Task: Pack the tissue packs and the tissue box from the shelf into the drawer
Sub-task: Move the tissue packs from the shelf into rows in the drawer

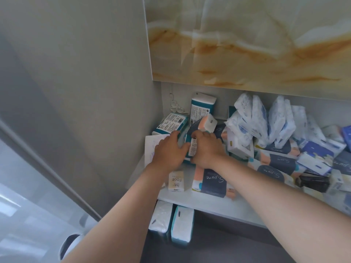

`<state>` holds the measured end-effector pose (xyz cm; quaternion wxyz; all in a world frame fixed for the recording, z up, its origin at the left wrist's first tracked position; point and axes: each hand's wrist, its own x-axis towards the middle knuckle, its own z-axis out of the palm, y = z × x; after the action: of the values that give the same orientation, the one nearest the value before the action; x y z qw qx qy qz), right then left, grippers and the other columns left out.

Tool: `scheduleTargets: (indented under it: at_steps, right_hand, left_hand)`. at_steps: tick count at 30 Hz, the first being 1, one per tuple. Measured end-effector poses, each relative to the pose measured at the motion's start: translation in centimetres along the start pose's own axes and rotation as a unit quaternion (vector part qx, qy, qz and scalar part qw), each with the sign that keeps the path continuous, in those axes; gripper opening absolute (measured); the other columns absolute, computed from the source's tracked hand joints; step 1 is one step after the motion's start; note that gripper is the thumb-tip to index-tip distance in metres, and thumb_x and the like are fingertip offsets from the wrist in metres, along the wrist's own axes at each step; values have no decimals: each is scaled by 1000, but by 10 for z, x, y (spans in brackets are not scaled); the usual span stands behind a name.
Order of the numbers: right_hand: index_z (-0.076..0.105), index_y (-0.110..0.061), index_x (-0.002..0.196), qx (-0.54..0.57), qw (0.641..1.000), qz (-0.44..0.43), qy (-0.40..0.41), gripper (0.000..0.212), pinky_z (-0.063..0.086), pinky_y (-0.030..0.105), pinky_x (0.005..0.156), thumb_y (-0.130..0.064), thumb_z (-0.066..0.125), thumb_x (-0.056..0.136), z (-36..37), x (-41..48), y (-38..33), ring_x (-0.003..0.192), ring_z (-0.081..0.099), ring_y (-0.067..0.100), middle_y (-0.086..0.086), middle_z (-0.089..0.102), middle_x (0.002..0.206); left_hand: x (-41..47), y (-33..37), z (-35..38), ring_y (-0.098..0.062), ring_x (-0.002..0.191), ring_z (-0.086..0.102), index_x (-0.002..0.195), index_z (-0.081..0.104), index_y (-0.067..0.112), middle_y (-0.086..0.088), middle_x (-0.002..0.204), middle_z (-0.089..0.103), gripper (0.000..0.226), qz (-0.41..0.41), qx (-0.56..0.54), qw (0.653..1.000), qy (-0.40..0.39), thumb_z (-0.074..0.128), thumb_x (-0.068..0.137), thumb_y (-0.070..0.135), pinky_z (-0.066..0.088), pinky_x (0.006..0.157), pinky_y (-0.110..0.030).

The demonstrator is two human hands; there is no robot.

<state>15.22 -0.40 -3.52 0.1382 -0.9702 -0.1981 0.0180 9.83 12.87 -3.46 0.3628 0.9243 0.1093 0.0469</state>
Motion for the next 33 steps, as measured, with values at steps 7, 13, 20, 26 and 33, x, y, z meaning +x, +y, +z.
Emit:
scheduleTargets:
  at_steps: [7, 13, 20, 26, 33]
  right_hand:
    - [33, -33, 137, 213, 966, -86, 122, 92, 41, 37, 94, -31, 85, 61, -28, -31, 4, 125, 44, 19, -2, 49, 133]
    - [4, -37, 157, 277, 954, -97, 55, 122, 37, 39, 112, -37, 83, 64, -50, -78, -7, 141, 34, 17, -3, 36, 152]
    - [38, -30, 140, 323, 938, -89, 87, 90, 40, 13, 93, -30, 88, 65, -67, -144, -12, 120, 47, 6, -12, 47, 126]
    - [40, -25, 128, 439, 894, -82, -14, 70, 43, 14, 83, -26, 76, 67, -83, -194, -1, 101, 57, -2, -10, 58, 112]
    - [42, -31, 122, 267, 922, -17, -281, 73, 53, 37, 91, -32, 83, 61, -32, -223, 44, 106, 57, 14, -8, 57, 111]
  left_hand:
    - [-24, 35, -32, -8, 106, 55, 149, 29, 33, 8, 120, 54, 80, -7, -214, 977, 2, 73, 83, 21, 42, 69, -11]
    - [-68, 50, -49, -16, 100, 57, 121, 48, 35, 5, 115, 54, 61, 57, -155, 985, 39, 78, 68, 27, 52, 77, -29]
    - [-123, 45, -53, -14, 89, 57, 112, 53, 28, 6, 100, 61, 28, 60, -303, 951, 11, 47, 85, 29, 48, 76, -31]
    - [-141, 9, -19, -14, 85, 63, 95, 67, 25, 7, 92, 68, 31, -20, -5, 986, -164, 44, 83, 9, 55, 80, -34]
    - [-158, -9, 22, -19, 108, 54, 119, 57, 29, 2, 122, 58, 37, 61, 214, 941, -253, 47, 86, 15, 49, 94, -36]
